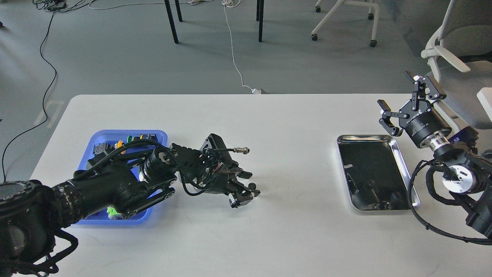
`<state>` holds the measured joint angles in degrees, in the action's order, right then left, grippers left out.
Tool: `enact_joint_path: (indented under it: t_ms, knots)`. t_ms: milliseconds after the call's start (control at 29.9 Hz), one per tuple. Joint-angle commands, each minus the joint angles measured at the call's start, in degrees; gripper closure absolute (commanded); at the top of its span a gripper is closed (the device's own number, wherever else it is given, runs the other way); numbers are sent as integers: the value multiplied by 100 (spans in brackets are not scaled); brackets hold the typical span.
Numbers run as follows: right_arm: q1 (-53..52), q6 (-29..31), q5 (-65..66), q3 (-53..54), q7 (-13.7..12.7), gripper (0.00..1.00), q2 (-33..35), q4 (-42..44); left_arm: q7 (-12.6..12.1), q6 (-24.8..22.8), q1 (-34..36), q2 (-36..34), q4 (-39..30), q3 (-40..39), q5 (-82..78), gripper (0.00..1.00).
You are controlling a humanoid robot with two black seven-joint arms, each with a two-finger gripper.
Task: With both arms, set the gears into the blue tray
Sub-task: 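Close the left gripper on the black gear, then carry the gear into the blue tray and release it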
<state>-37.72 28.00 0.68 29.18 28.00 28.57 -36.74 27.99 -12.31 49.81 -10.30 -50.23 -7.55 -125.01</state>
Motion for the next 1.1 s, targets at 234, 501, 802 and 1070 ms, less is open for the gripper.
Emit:
enact_joint_path:
  t_ms: [234,501,802,1070]
  knots:
    - [1,0,2,-9,0,1,0,0,1,1,-24,-7,-4,-1,1,70]
    - [1,0,2,-9,0,1,0,-9,1,27,20,2,-4,-9,1,91]
    - [1,0,2,-18,0,1,8,-9,1,141,336,-77,-92,-44,1,91]
    - [-8,0,2,-18,0,1,9,-35,1,124,1013,-1148,-469,-80,1,89]
